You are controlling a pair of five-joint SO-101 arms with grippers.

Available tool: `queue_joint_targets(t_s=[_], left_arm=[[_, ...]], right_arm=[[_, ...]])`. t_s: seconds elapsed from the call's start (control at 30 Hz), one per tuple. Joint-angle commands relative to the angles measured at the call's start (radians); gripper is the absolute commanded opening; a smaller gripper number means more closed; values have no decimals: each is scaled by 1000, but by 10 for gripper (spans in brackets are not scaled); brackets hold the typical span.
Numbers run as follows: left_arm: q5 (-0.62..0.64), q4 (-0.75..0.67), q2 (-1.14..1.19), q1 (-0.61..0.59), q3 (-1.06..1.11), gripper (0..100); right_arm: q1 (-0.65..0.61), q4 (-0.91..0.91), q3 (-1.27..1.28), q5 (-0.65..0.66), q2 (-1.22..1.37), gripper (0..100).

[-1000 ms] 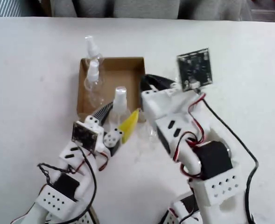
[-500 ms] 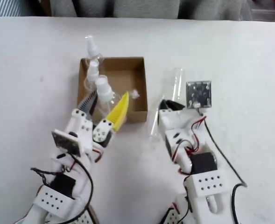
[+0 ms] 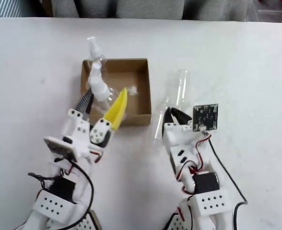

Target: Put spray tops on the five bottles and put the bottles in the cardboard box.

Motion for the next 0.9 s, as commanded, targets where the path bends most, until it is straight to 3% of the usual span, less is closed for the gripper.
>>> queue_joint_targets(t_s=[0.0, 0.27, 0.63, 0.87], left_arm=[[8, -20, 61, -22, -103, 27], [11, -81, 504, -22, -262, 27], [12, -812, 1171, -15, -267, 27], [12, -1042, 1468, -61, -376, 27]], right_arm=[[4, -18, 14, 5, -58, 17], [4, -15, 63, 11, -124, 17], [4, -16, 84, 12, -137, 17], [4, -15, 84, 12, -137, 17]])
